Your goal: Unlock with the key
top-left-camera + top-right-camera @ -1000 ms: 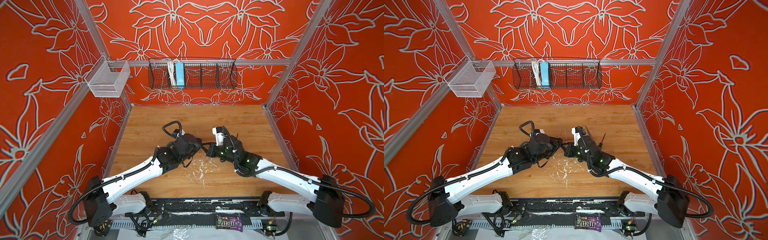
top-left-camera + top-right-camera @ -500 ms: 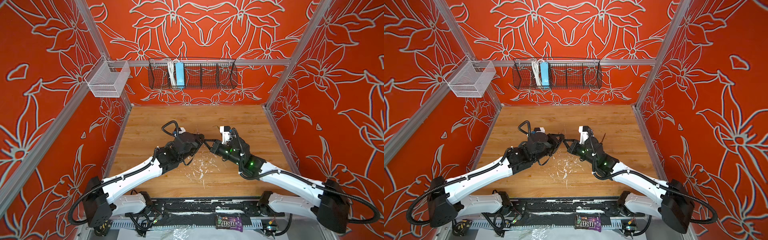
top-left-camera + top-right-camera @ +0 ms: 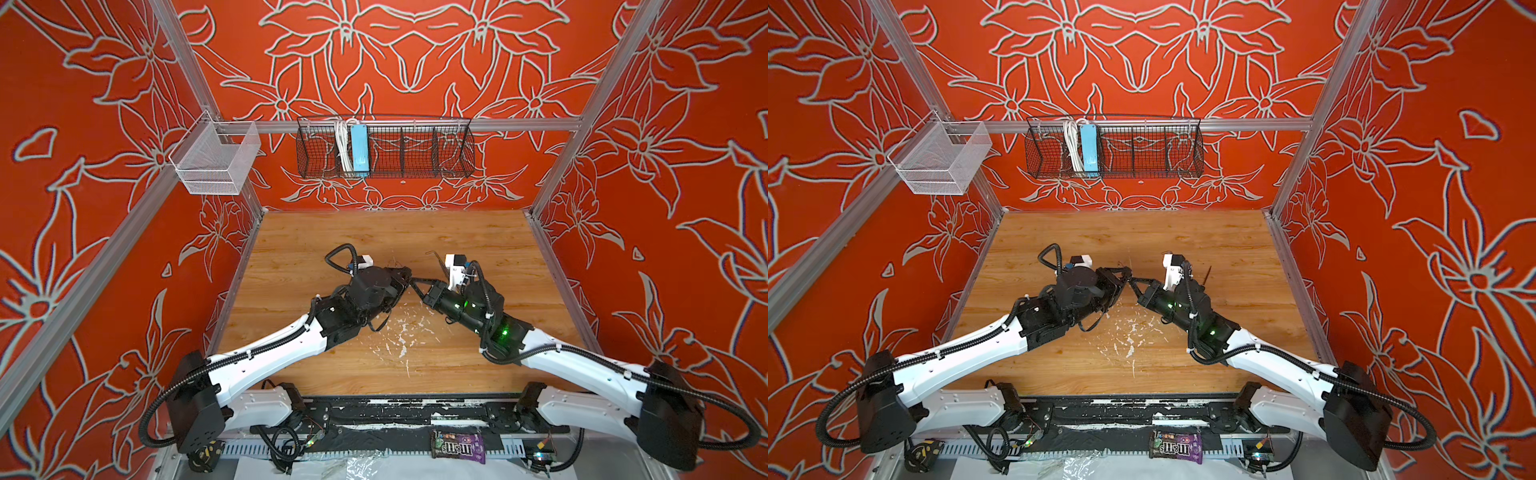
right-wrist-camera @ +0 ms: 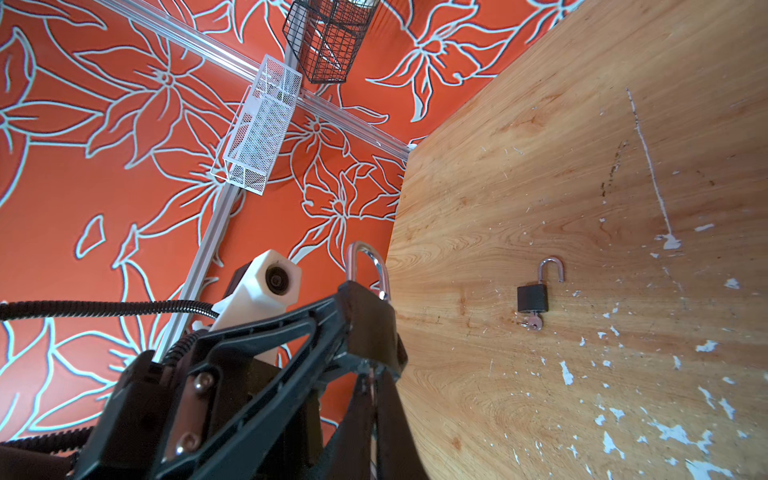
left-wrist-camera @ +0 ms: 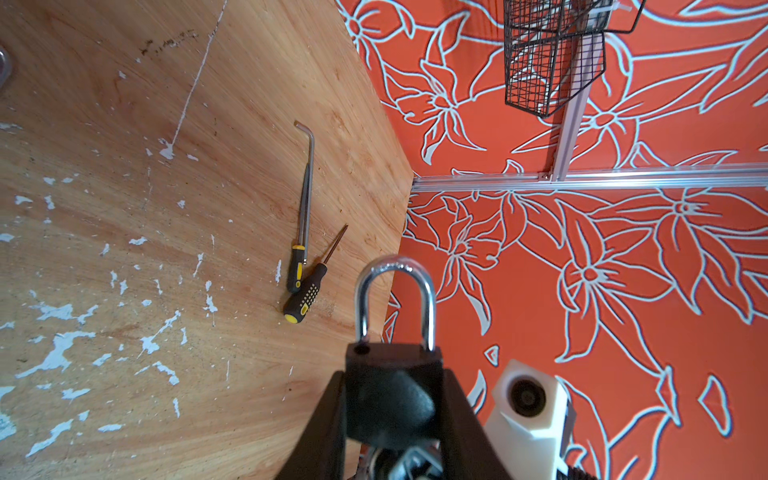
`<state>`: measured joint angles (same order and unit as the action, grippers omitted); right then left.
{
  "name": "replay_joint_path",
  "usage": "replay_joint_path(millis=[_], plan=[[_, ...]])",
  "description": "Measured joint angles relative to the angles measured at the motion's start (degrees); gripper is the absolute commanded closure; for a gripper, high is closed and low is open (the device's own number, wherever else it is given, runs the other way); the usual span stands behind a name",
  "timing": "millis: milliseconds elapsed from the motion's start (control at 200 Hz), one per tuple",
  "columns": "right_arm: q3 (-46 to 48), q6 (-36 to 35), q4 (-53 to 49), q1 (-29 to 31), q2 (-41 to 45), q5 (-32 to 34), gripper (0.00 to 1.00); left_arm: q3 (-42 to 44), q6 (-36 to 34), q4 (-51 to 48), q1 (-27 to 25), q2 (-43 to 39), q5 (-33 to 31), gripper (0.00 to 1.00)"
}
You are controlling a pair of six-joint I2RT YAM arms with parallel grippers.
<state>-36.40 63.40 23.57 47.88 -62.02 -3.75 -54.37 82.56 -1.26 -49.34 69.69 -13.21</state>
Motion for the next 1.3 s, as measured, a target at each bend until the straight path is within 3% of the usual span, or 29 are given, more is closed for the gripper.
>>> replay_joint_path(millis=[130,355,615,816,1066,1296], plan=[[-0.2,-2.3,-2.8,0.0,1.9,0.1,1.00,-2.0,-2.8,-2.9,-0.3,0.2,0.5,1.00],[-1.4,-6.1,-7.6,-0.6,3.3,-1.3,0.74,-5.2,-9.8,-9.0,0.1,0.4,0.5,1.00],[-3.4,-10.8,-16.3,-1.7,4.7,-3.7,0.65,-7.1,-19.0,-13.6,1.9,0.2,0.3,1.00],[-5.5,-14.7,-26.4,-4.4,7.0,-7.8,0.59,-6.2,-33.6,-14.6,2.2,-2.2,0.9,1.00],[-11.9,-21.0,-37.4,-5.8,6.5,-13.8,0.57,4.0,-55.2,-8.3,2.2,-9.5,3.9,1.00],[-20.5,-25.6,-44.9,-5.8,0.7,-15.8,0.56,9.4,-67.2,-3.4,2.2,-9.6,5.5,1.00]])
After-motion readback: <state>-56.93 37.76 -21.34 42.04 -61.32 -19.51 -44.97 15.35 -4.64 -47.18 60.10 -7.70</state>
